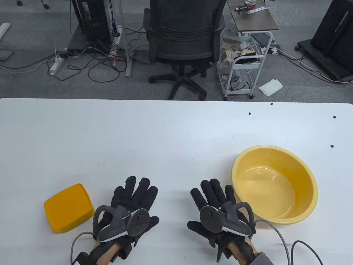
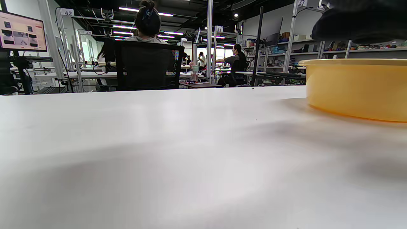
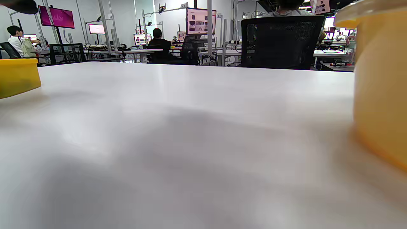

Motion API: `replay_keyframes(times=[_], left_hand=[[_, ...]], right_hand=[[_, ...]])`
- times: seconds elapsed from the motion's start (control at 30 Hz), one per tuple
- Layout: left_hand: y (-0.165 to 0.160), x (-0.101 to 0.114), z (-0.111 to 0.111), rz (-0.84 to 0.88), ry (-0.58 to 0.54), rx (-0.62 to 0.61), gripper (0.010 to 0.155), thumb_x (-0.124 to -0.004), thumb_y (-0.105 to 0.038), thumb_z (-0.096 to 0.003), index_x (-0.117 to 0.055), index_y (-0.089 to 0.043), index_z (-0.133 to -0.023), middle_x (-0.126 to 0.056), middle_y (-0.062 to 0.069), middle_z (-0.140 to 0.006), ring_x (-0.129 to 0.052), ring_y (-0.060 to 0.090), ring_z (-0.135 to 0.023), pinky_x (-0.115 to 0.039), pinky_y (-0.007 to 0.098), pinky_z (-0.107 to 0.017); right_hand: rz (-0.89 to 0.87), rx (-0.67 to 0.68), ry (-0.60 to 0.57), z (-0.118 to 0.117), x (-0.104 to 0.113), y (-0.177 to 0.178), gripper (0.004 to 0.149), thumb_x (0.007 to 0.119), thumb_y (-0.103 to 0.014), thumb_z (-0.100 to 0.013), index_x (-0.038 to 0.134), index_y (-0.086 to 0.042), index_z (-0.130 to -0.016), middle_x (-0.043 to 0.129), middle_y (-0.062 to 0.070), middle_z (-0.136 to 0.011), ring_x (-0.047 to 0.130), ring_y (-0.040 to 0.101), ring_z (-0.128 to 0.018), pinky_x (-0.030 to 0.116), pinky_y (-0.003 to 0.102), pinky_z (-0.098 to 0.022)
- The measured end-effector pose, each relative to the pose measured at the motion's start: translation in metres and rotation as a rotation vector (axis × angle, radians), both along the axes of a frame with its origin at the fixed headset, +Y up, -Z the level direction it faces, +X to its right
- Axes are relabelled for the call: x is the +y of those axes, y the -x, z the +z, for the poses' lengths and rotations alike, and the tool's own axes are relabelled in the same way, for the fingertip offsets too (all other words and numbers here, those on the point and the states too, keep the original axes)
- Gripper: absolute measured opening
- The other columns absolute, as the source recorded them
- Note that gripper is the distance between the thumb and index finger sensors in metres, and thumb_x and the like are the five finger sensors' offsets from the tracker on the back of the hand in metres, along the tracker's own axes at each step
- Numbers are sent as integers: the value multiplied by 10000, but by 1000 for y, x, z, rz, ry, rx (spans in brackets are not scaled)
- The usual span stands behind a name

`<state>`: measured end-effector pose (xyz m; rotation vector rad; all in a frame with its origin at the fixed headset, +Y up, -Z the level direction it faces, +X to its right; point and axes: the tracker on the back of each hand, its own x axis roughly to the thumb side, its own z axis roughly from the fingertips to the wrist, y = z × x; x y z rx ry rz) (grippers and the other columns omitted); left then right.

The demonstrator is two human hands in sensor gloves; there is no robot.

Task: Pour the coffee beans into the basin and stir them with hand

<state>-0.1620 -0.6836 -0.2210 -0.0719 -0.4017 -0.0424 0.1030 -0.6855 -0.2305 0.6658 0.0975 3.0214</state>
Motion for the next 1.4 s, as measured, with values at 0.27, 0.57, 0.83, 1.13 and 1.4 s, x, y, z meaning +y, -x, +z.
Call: replay_keyframes(times=[0.27,0.57,0.83,1.13,1.4], left_hand=[[1,0,0,6,7,0,873,-585,-689,-409,-207,-337,-1113,-202,36,-1258,-203,462,-1150,-402,735,-756],[1,0,-1,4,19,-3,873,-588,-688,-410,-210,-335,-1113,-205,36,-1257,-207,460,-1150,-404,735,-756],[1,0,-3,-1,55,-11,891,-605,-696,-404,-205,-335,-1114,-204,37,-1260,-207,460,-1152,-407,737,-755],[42,24,-26,-135,170,64,960,-702,-695,-379,-198,-336,-1112,-209,39,-1263,-199,460,-1156,-403,731,-772],[148,26,-55,-126,381,363,1192,-832,-717,-290,-55,-270,-1077,-117,95,-1239,-215,474,-1157,-405,742,-769]], right_hand=[[-5,-3,-3,-1,-1,-1,958,516,-808,-349,190,-272,-1074,126,150,-1117,153,437,-1034,284,707,-674],[-4,2,-1,-1,-2,-2,958,523,-806,-350,202,-269,-1075,142,151,-1119,165,437,-1035,289,706,-673],[-3,5,8,0,-3,-1,957,526,-805,-350,207,-268,-1075,149,155,-1119,175,438,-1036,294,705,-674],[-13,5,6,-1,-1,-4,961,535,-804,-350,207,-266,-1075,145,158,-1118,173,439,-1035,293,706,-674],[-19,9,13,-1,-2,-3,963,541,-802,-348,205,-266,-1074,142,160,-1117,171,440,-1035,292,710,-673]])
